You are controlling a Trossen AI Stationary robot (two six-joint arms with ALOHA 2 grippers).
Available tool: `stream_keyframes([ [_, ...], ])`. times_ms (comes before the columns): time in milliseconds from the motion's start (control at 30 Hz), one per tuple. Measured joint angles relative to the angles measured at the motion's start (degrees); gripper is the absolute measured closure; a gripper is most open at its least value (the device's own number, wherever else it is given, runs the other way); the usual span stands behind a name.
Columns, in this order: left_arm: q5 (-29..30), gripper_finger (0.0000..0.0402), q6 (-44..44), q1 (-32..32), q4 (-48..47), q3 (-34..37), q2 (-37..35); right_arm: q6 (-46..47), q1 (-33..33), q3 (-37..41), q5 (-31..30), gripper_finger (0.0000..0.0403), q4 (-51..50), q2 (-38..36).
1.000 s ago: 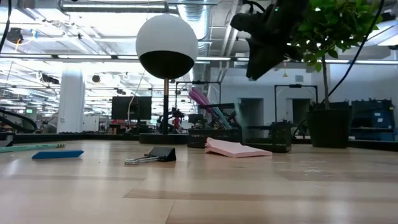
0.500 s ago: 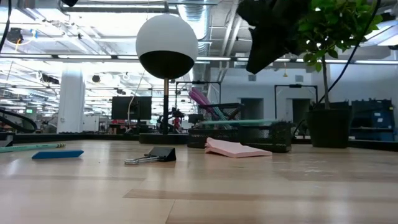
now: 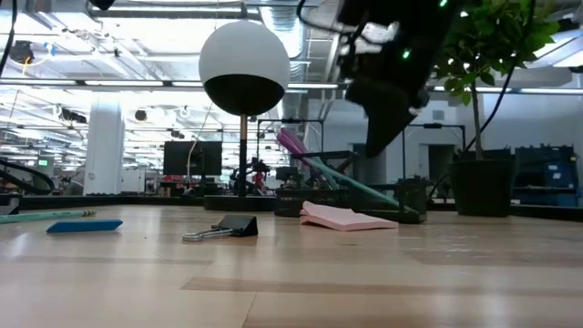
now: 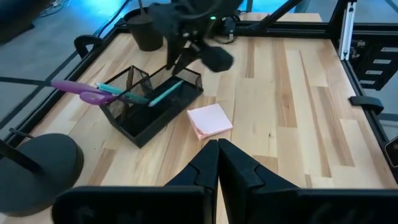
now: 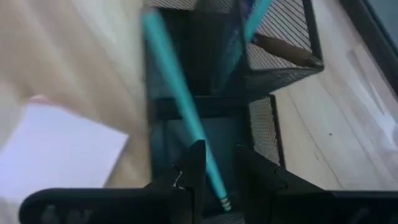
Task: Pick and place office supplies into organizer
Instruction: Put the right blue pencil into the desk organizer
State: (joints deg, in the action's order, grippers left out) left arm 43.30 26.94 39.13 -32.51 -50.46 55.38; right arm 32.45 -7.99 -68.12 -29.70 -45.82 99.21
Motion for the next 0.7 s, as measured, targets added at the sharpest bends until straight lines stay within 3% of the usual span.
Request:
stream_keyframes([
  [167, -1.0, 0.0398, 0.6, 0.0, 0.0, 0.0, 0.1, -0.7, 3.5, 0.0, 5.7, 0.033, 0.3, 2.2],
  [400, -1.1, 0.0398, 0.6, 0.0, -0.2, 0.0, 0.1, -5.1, 3.5, -0.1, 14.5, 0.033, -1.3, 2.3],
  [700, -1.0, 0.0398, -0.2, 0.0, -0.6, 0.0, 0.1, -12.4, 1.6, -0.2, 14.6, 0.0327, -1.6, -2.4],
])
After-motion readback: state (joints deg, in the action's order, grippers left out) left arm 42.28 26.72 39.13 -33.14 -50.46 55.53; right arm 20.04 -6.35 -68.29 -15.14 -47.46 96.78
